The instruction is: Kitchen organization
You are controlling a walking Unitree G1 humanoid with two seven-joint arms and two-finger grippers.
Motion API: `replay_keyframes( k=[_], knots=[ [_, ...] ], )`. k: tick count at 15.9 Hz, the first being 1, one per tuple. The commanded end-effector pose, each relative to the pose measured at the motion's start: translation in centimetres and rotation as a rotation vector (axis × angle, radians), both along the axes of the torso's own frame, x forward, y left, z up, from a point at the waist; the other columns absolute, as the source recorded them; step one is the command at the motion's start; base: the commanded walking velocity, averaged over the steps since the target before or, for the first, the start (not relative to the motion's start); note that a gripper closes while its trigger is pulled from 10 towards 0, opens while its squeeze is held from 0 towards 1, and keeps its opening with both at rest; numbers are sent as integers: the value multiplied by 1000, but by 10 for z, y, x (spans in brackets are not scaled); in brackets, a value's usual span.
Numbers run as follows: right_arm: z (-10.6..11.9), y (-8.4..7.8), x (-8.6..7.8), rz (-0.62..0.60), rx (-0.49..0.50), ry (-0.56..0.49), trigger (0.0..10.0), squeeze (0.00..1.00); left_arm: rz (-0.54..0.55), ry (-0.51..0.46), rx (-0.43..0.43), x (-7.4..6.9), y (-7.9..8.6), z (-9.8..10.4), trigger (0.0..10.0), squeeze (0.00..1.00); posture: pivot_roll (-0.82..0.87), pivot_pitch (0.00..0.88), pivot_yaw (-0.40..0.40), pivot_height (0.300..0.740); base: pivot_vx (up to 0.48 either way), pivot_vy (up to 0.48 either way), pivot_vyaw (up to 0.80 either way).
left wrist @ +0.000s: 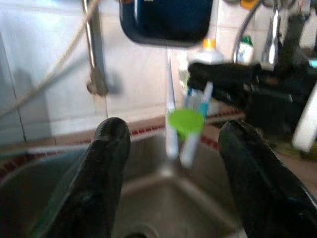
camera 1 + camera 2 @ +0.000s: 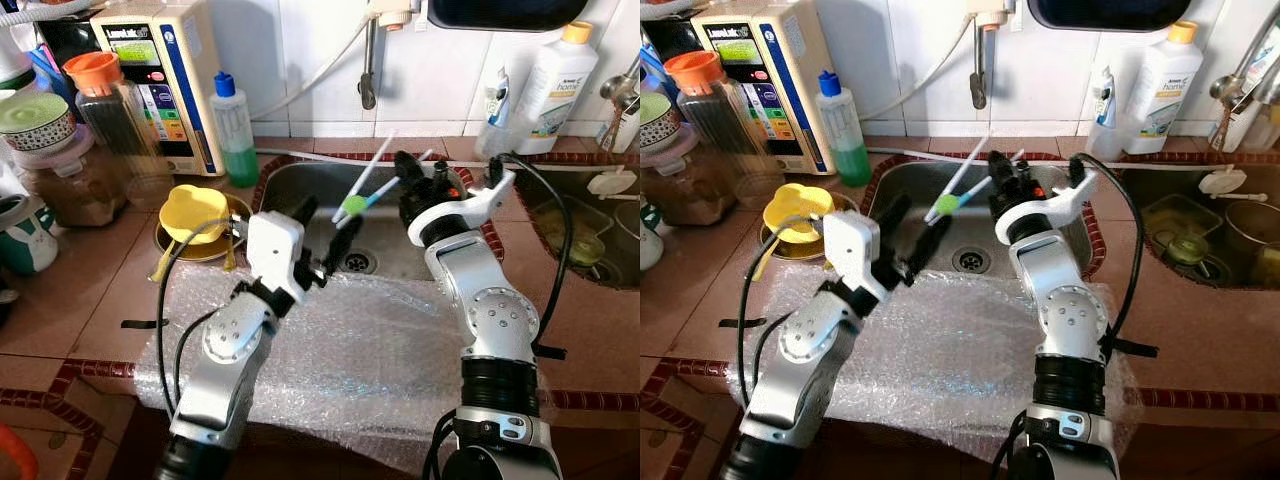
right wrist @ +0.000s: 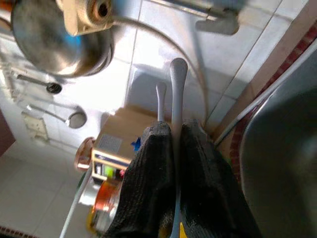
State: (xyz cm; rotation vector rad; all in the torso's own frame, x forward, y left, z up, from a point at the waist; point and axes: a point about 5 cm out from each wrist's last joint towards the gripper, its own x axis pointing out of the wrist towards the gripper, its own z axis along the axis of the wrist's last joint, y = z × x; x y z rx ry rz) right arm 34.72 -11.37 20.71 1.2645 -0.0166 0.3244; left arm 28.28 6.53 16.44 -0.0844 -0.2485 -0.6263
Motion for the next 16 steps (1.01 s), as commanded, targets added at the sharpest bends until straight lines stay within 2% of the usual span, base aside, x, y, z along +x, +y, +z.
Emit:
replay_keyframes(
  k=[1,3,5,6,8,9,11,12,13,16],
  knots=[
    [13,13,6,-4,4,-30,0,0,-35,8,3,-5,-1,1,10000,1000,8,36,44,740,0,0,0],
    [12,9,14,-59,-90,-39,0,0,-49,42,11,-10,1,-5,10000,1000,22,43,43,740,0,0,0],
    [12,8,20,-64,-152,-55,0,0,-62,68,11,-12,2,-8,10000,1000,37,47,43,740,0,0,0],
    [9,6,25,-75,-237,-68,0,0,-75,90,18,-14,5,-10,10000,1000,46,50,42,740,0,0,0],
    [-8,-4,39,-127,-571,-96,0,0,-62,114,70,-20,18,-15,10000,1000,79,55,41,740,0,0,0],
    [-12,-6,42,-132,-629,-100,0,0,-58,118,75,-21,20,-15,10000,1000,85,56,40,740,0,0,0],
    [-29,-23,47,-153,-918,-91,0,0,-28,129,102,-24,28,-17,10000,1000,115,60,32,740,0,0,0],
    [-30,-25,48,-154,-934,-85,0,0,-25,129,106,-25,29,-17,10000,1000,115,60,32,740,0,0,0],
    [-35,-31,48,-135,-1028,-91,0,0,-18,131,112,-26,32,-16,10000,1000,124,61,30,740,0,0,0],
    [-51,-41,47,-86,-1156,-68,0,0,-4,141,131,-29,36,-16,10000,1000,150,60,28,740,0,0,0]
  ],
)
